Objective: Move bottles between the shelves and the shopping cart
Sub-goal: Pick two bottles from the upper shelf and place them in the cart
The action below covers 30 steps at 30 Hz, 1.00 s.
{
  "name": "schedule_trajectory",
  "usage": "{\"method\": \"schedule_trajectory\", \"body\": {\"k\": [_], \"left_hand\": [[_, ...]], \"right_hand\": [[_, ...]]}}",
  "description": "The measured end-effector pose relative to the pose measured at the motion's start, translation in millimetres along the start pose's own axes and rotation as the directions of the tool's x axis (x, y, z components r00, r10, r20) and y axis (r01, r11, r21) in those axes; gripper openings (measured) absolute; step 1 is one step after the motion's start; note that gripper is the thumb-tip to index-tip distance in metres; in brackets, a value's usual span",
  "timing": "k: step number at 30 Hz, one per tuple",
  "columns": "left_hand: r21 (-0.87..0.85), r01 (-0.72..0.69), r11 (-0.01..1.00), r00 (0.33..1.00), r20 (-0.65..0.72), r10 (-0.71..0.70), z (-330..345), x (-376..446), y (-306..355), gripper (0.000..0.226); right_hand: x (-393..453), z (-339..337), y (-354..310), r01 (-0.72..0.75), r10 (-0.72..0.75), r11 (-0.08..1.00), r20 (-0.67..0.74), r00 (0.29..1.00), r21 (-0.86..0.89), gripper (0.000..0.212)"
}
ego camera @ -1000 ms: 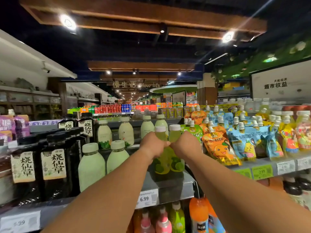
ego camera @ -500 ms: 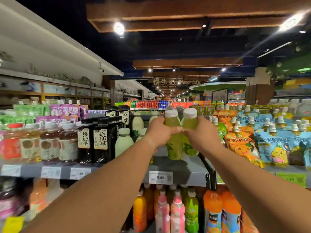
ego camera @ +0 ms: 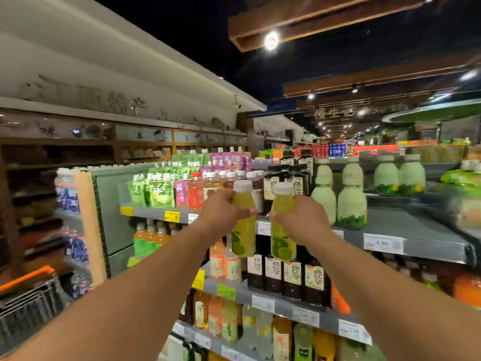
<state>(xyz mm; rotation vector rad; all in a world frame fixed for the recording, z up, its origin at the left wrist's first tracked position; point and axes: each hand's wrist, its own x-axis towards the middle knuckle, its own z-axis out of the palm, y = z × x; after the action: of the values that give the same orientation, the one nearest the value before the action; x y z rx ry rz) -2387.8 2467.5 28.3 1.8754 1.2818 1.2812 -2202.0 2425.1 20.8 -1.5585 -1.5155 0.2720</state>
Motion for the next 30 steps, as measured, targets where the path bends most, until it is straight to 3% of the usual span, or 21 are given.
{"method": "schedule_trajectory", "body": {"k": [10,16,21,25,30], "left_hand": [[0.217,0.316,0.924,0.91,-0.345,-0.23,-203,-88,-152,0.037],[0.197,0.446,0.873,0.822,-0.475,-0.313,-276,-101,-230,0.031],[0.142,0.544,0.827,0.723,-0.579,-0.376,-314,-106,-305,0.025],[0.093,0.671,0.735,0.606,-0.64,-0.473,-341,-104,-366,0.037],[-0.038,0.727,0.685,0.492,-0.667,-0.56,-369,-105,-442,0.042]], "right_hand": [[-56,236,-114,0.099,-0.131,0.989,0.348,0.928,0.109,0.032],[-56,359,-153,0.136,-0.211,0.973,0.482,0.85,0.186,0.034],[-49,462,-170,0.138,-0.255,0.963,0.611,0.749,0.234,0.041],[-41,541,-185,0.135,-0.276,0.958,0.702,0.656,0.252,0.039],[-42,636,-197,0.13,-0.279,0.96,0.808,0.518,0.248,0.039]]}}
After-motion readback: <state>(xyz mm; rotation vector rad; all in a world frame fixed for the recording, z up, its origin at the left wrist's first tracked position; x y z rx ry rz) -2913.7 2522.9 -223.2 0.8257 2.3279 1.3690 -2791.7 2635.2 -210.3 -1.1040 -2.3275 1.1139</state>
